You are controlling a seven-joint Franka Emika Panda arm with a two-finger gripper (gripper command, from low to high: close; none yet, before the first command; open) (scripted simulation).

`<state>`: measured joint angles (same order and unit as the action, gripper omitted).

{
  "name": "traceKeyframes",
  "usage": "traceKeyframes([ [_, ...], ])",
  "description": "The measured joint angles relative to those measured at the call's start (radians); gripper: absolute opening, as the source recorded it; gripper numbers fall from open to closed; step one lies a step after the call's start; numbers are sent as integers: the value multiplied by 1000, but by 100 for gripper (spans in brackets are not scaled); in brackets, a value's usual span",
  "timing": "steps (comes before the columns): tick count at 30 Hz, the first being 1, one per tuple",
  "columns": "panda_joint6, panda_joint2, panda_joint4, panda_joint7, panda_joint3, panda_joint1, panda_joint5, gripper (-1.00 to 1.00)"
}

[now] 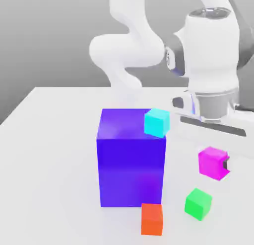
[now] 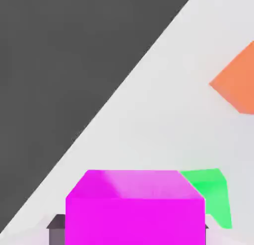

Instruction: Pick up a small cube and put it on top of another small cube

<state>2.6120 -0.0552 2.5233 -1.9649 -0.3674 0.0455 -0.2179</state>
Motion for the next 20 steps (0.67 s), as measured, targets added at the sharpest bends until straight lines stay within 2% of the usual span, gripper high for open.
traceKeyframes([
  [5, 20, 32, 48, -381, -41, 50, 95, -100],
  [8, 35, 69, 80, -603, -23, 89, 177, -100],
  [17, 186, 253, 85, -795, 86, 93, 384, -100],
  [18, 202, 272, 83, -806, 97, 99, 399, 100],
  [20, 202, 272, 83, -806, 97, 100, 399, 100],
])
